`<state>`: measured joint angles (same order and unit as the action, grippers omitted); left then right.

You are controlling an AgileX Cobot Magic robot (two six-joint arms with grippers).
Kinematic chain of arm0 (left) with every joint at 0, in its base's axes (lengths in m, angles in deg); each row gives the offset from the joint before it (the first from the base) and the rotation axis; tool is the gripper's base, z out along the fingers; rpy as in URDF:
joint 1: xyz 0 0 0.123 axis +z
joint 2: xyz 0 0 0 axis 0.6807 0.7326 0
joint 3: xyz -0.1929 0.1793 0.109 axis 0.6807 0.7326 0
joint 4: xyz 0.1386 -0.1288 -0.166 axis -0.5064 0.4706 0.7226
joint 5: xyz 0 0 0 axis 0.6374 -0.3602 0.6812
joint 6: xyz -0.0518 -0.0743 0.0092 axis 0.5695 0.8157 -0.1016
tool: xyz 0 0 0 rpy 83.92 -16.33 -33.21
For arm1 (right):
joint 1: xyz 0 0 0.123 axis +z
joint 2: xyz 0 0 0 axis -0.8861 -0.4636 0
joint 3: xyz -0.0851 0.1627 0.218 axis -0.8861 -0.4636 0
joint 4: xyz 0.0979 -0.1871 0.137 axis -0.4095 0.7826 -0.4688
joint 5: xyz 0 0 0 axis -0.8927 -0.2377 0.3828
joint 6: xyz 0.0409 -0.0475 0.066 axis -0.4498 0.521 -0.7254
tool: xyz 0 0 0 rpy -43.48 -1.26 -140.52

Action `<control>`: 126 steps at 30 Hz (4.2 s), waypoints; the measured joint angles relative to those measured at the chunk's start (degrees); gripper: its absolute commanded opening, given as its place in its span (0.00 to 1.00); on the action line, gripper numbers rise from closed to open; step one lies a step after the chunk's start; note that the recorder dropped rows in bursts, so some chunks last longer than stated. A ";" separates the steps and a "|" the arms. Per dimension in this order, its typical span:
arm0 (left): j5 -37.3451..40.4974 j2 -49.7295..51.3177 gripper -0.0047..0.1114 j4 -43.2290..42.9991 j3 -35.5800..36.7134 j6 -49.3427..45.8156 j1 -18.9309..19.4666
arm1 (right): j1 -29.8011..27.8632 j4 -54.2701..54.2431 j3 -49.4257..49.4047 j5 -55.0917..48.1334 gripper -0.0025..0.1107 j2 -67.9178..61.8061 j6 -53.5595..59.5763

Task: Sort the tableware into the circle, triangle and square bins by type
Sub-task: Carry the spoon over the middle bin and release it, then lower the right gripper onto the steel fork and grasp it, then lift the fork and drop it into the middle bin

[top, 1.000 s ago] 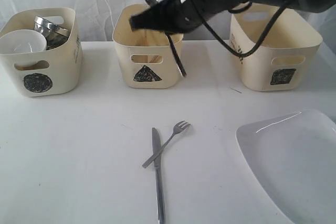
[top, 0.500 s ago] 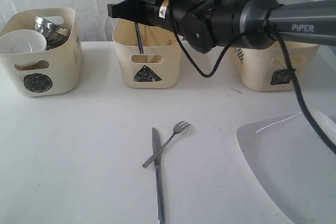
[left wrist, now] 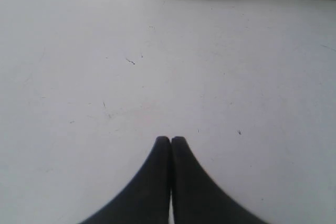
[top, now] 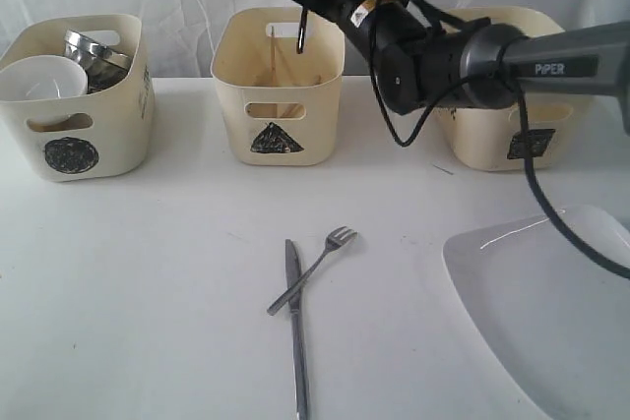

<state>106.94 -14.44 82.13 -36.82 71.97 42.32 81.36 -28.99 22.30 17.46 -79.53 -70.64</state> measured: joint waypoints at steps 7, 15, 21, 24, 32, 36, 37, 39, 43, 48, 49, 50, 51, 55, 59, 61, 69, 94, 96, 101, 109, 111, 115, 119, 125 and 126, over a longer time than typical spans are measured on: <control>0.00 0.00 0.04 0.00 0.00 0.00 0.00 | 0.00 0.00 5.77 1.40 0.30 -7.43 2.81; 0.00 0.00 0.04 0.00 0.00 0.00 0.00 | 0.00 0.00 8.93 -2.02 0.41 -9.69 2.89; 0.00 0.00 0.04 0.00 0.00 0.00 0.00 | 0.00 -0.11 8.93 -10.09 0.25 -4.15 2.89; 0.00 0.00 0.04 0.00 0.00 0.00 0.00 | 0.00 -0.11 8.93 -20.96 0.14 0.86 5.34; 0.00 0.00 0.04 0.00 0.00 0.00 0.00 | 0.00 0.13 9.14 -65.53 0.02 9.95 19.23; 0.00 0.00 0.04 0.00 0.00 0.00 0.00 | 1.83 0.60 9.14 -81.47 0.02 12.31 21.49; 0.00 0.00 0.04 0.00 0.00 0.00 0.00 | 2.93 0.60 8.86 -84.79 0.02 13.08 21.66; 0.00 0.00 0.04 0.00 0.00 0.00 0.00 | 5.58 0.60 7.26 -90.20 0.02 14.52 20.58; 0.00 0.00 0.04 0.00 0.00 0.00 0.00 | 11.59 0.15 -1.17 -97.11 0.02 15.84 13.22; 0.00 0.00 0.04 0.00 0.00 0.00 0.00 | 15.11 -0.56 -11.85 -90.46 0.02 14.77 4.85; 0.00 0.00 0.04 0.00 0.00 0.00 0.00 | 15.27 -0.53 -12.58 -89.43 0.04 14.51 3.05; 0.00 0.00 0.04 0.00 0.00 0.00 0.00 | 15.27 -0.53 -13.09 -88.51 0.06 14.27 1.29; 0.00 0.00 0.04 0.00 0.00 0.00 0.00 | 15.27 -0.53 -13.25 -87.79 0.09 14.11 0.10; 0.00 0.00 0.04 0.00 0.00 0.00 0.00 | 15.27 -0.53 -13.25 -86.15 0.34 14.00 -0.74; 0.00 0.00 0.04 0.00 0.00 0.00 0.00 | 15.27 -0.59 -13.25 -83.54 0.60 14.00 -0.22; 0.00 0.00 0.04 0.00 0.00 0.00 0.00 | 15.27 -0.59 -13.25 -81.22 0.60 13.85 -0.83; 0.00 0.00 0.04 0.00 0.00 0.00 0.00 | 13.68 2.01 -13.25 -74.28 0.53 9.17 -26.39; 0.00 0.00 0.04 0.00 0.00 0.00 0.00 | 9.96 10.15 -11.58 -68.23 0.22 3.17 -37.82; 0.00 0.00 0.04 0.00 0.00 0.00 0.00 | 9.96 11.43 -11.58 -68.23 0.16 3.03 -37.82; 0.00 0.00 0.04 0.00 0.00 0.00 0.00 | 9.96 12.90 -11.58 -68.19 0.06 2.90 -37.93; 0.00 0.00 0.04 0.00 0.00 0.00 0.00 | 9.96 13.15 -11.58 -67.33 0.02 2.76 -36.64; 0.00 0.00 0.04 0.00 0.00 0.00 0.00 | 9.96 13.15 -11.58 -66.85 0.02 3.02 -35.16; 0.00 0.00 0.04 0.00 0.00 0.00 0.00 | 9.96 13.15 -11.69 -66.58 0.02 5.95 -27.78; 0.00 0.00 0.04 0.00 0.00 0.00 0.00 | 9.96 12.81 -11.69 -68.24 0.02 11.99 -15.72; 0.00 0.00 0.04 0.00 0.00 0.00 0.00 | 9.96 -2.26 -11.69 -73.49 0.02 16.11 8.34; 0.00 0.00 0.04 0.00 0.00 0.00 0.00 | 9.85 -5.63 -11.69 -73.92 0.02 17.13 11.55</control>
<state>106.94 -14.44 82.13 -36.82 71.97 42.32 91.21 -34.62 10.61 -56.46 -62.41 -59.09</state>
